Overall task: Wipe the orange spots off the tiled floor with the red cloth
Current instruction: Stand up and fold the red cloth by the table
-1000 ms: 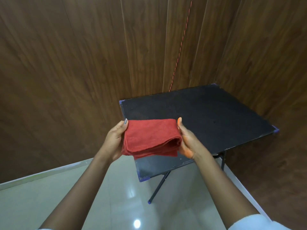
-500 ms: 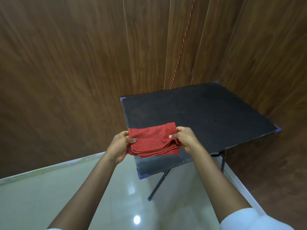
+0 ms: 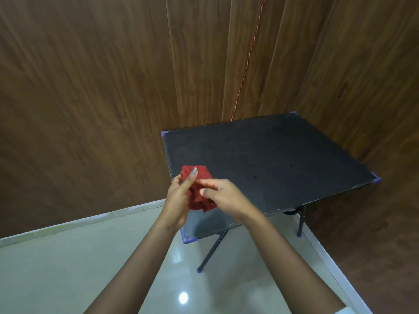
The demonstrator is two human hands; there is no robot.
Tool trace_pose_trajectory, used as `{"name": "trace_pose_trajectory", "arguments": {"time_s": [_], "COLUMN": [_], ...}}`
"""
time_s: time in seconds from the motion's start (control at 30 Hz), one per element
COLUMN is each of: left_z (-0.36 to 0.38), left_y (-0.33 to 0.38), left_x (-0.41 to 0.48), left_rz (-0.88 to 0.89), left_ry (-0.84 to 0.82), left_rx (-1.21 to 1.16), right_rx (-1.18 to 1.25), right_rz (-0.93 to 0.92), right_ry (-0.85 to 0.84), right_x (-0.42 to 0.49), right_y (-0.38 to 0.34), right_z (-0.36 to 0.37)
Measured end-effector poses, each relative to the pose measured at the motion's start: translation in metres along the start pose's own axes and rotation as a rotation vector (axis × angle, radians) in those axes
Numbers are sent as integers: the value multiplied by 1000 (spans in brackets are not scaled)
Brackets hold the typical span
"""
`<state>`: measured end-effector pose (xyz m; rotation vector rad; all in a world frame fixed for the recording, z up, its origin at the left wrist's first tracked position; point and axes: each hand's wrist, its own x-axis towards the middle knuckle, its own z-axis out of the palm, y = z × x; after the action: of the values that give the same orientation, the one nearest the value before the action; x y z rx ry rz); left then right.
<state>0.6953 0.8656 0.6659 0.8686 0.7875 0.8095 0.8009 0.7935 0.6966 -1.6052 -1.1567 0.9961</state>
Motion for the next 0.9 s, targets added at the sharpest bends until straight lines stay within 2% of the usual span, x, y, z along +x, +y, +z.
{"name": "trace_pose_trajectory", "arguments": {"time_s": [0.07, 0.13, 0.17, 0.23, 0.3, 0.4, 0.47, 0.53, 0.63, 0.7, 0.8, 0.87, 0.9], "left_z": [-2, -7, -8, -9, -11, -18, -24, -32, -40, -48, -68, -76, -82], "left_y": [-2, -4, -5, -9, -21, -48, -62, -71, -82, -90, -104, -109, -112], "left_x": [0, 0, 0, 1, 1, 1, 1, 11, 31, 52, 79, 79, 77], "left_rz": [-8, -48, -82, -148, -175, -227, -263, -243, -170, -112, 55, 184, 260], "left_ry": [55, 42, 32, 20, 37, 116, 91, 26, 42, 86, 70, 40, -36], "left_rx": [-42, -82, -99, -139, -168, -172, -165, -115, 167, 467, 904, 1215, 1386], "right_rx": [212, 183, 131, 166, 357, 422, 419, 416, 296, 60, -426, -702, -786], "right_rz": [42, 45, 94, 272, 399, 450, 481, 493, 502, 478, 423, 285, 200], "right_ry": [45, 202, 217, 57, -108, -136, -178, -106, 100, 167, 106, 68, 57], "right_x": [-3, -3, -3, -1, -1, -2, -1, 11, 31, 48, 62, 64, 65], "right_y": [6, 16, 23, 38, 51, 76, 91, 104, 124, 139, 152, 156, 158], "right_z": [-13, -25, -30, -36, -35, -26, -18, -8, 7, 19, 32, 36, 36]}}
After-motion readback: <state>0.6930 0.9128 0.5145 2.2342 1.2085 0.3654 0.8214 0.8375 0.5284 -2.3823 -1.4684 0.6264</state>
